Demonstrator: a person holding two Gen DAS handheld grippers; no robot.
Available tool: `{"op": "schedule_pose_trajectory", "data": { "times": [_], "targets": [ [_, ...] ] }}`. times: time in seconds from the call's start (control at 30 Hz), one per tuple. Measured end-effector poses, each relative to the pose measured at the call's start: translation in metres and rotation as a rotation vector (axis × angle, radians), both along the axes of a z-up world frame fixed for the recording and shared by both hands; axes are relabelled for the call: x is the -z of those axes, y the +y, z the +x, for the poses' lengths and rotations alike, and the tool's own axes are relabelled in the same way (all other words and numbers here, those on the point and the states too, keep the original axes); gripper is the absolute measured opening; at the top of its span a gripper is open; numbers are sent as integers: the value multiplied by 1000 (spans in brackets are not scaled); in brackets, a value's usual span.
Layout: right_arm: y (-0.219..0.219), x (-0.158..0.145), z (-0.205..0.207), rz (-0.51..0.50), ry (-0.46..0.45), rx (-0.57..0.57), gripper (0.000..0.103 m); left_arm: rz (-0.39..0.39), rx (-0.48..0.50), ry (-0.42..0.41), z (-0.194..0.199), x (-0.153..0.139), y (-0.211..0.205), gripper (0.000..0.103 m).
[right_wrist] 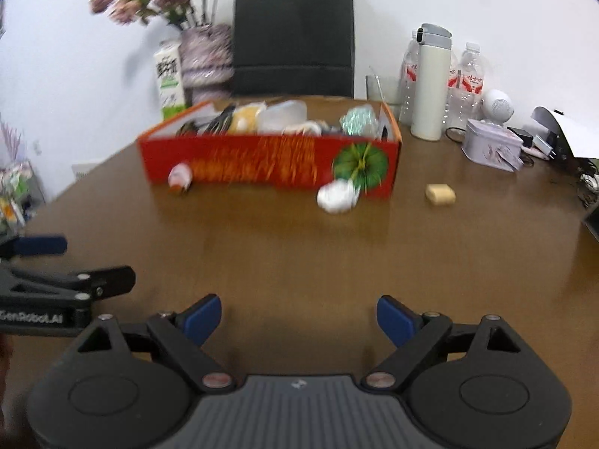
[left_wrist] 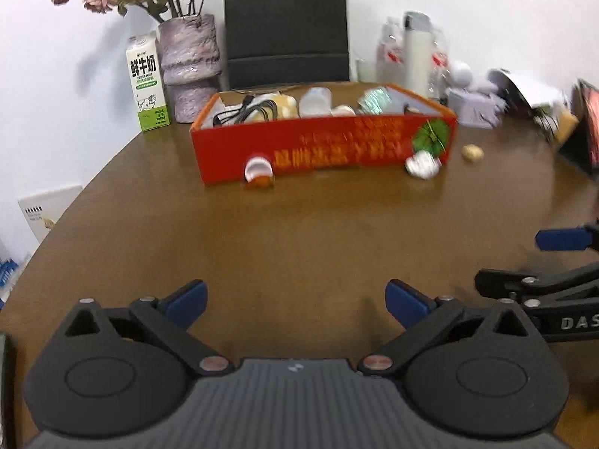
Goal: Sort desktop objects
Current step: 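Grasp the small white bottle with the left tool while the right grasps the white tissue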
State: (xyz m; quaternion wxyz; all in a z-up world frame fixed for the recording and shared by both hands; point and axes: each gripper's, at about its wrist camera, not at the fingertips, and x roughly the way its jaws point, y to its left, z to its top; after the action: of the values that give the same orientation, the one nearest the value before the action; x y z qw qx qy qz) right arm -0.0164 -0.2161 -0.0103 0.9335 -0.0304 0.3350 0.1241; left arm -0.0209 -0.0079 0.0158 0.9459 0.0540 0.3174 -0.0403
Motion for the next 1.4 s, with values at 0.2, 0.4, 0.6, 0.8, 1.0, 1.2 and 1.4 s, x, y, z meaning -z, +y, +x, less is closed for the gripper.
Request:
{"op": "schedule_pose_trajectory", "data": {
  "times": [0.2, 0.4, 0.6, 0.8, 1.0, 1.2, 1.4],
  "targets": [
    [-9, 4, -36, 59, -16, 24, 101, -44, -29, 39, -19, 14, 4, 103],
    [-14, 6, -30, 73, 0, 59, 101, -68, -103, 50, -14, 15, 11, 103],
    [-20, 9, -24, 105, 28, 92, 101, -12, -98, 36, -17, 15, 4, 103],
    [-15, 9, -19, 80, 25, 64, 97, -41, -51, 24, -13, 12, 9, 103],
    [3, -5, 23, 70, -28, -1, 81, -32, -3, -90, 47, -11, 15, 88],
    [5, -13, 99, -2, -87, 9, 71, -43, 60, -102, 137, -14, 22, 60],
    [0, -3, 159, -33, -45, 15, 64, -104, 48, -27, 170, 8, 38, 57]
  ]
}}
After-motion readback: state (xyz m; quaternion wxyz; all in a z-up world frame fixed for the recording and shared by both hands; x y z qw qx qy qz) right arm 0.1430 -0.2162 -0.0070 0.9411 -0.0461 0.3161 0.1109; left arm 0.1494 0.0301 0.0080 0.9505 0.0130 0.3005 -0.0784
